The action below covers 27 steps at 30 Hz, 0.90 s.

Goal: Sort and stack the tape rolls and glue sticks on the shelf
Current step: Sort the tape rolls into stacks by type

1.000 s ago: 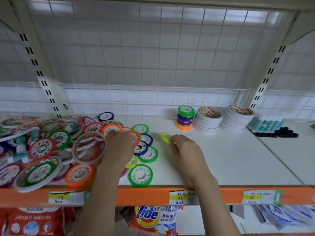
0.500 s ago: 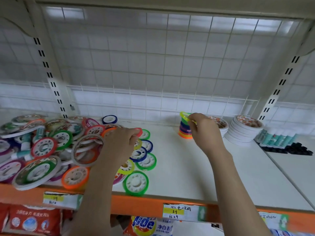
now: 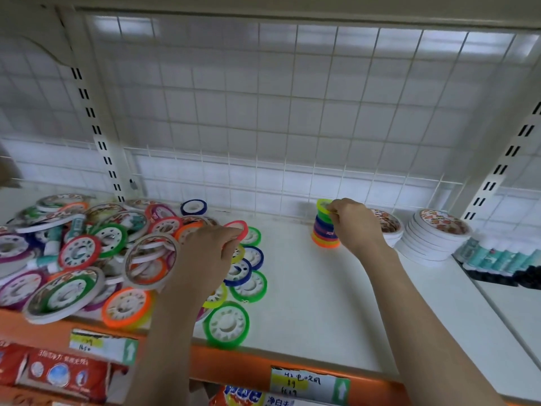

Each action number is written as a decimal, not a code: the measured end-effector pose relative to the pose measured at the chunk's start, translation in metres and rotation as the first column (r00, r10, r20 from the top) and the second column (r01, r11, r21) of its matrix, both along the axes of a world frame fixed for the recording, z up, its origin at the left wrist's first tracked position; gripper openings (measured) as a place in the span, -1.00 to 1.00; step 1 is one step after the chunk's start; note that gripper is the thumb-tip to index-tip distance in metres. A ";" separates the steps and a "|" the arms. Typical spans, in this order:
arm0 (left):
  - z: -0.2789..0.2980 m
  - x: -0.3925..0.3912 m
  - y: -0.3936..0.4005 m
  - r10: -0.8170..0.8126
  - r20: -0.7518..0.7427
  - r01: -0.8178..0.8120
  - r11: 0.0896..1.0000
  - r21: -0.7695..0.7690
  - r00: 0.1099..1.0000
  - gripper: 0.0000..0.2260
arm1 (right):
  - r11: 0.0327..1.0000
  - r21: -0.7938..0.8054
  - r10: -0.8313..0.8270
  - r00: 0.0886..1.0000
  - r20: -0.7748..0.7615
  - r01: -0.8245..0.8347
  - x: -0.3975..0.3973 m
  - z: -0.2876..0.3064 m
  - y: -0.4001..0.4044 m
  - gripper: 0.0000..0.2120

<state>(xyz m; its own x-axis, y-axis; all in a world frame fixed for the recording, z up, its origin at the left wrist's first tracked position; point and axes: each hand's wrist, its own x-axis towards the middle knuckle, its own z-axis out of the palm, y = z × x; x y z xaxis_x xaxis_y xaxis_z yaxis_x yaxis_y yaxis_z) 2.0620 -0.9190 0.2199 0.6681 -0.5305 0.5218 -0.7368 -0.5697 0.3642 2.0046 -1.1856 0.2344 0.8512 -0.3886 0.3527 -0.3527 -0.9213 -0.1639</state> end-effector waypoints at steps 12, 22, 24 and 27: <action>-0.001 -0.003 -0.022 -0.020 0.008 0.020 1.000 -0.020 1.000 -0.84 | 0.999 0.028 0.039 0.999 -0.003 -0.039 -0.003 -0.003 -0.004 -0.65; 0.015 -0.005 -0.088 -0.139 -0.024 0.138 0.990 -0.034 0.990 -0.60 | 0.988 0.059 0.147 0.986 -0.081 -0.143 -0.020 -0.008 0.000 -0.48; 0.012 -0.007 -0.097 -0.162 0.008 0.162 0.986 -0.049 0.987 -0.64 | 0.989 0.057 0.143 0.987 -0.071 -0.139 -0.020 -0.008 -0.002 -0.47; 0.006 -0.006 -0.101 -0.174 0.027 0.174 0.984 -0.025 0.984 -0.67 | 0.988 0.081 0.138 0.988 -0.074 -0.132 -0.018 -0.010 -0.005 -0.46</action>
